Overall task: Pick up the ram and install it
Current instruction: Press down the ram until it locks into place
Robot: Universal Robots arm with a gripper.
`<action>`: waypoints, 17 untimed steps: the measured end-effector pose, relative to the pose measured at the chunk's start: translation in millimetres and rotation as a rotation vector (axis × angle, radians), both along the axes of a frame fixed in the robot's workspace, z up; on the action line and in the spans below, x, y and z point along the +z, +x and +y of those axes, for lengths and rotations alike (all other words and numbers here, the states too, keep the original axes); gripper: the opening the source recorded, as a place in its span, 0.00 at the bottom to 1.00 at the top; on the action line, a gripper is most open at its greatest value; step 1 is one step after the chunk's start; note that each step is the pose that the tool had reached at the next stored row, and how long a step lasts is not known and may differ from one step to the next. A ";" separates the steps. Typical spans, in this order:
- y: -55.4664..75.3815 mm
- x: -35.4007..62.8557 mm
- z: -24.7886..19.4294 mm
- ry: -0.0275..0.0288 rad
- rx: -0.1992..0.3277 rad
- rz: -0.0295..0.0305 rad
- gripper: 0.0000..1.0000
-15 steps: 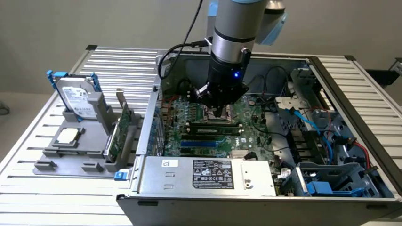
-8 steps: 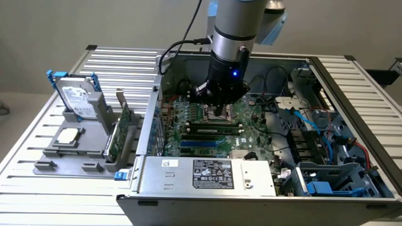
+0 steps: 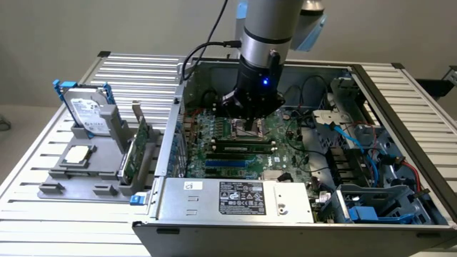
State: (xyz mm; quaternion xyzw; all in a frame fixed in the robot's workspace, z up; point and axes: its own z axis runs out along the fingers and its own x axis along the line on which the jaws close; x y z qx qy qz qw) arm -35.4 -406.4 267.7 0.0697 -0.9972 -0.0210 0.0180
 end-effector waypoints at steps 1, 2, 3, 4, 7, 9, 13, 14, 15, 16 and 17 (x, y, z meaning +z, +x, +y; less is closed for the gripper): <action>0.0 0.4 0.0 -0.0001 -0.012 0.0001 0.11; 0.0 0.9 0.0 0.0000 -0.025 0.0003 0.11; 0.0 1.3 0.0 -0.0001 -0.037 0.0004 0.11; 0.0 1.8 0.0 0.0000 -0.050 0.0005 0.11; 0.0 2.7 0.0 0.0002 -0.086 0.0006 0.11; 0.0 2.9 0.0 0.0002 -0.107 0.0005 0.11; 0.0 3.2 -0.2 -0.0003 -0.135 0.0007 0.11; -0.1 3.2 -0.4 -0.0003 -0.139 0.0007 0.11; -0.3 3.2 -0.6 -0.0002 -0.141 0.0006 0.11; -0.3 3.1 -0.6 0.0001 -0.141 0.0005 0.11; -0.3 3.2 -0.6 0.0000 -0.141 0.0006 0.11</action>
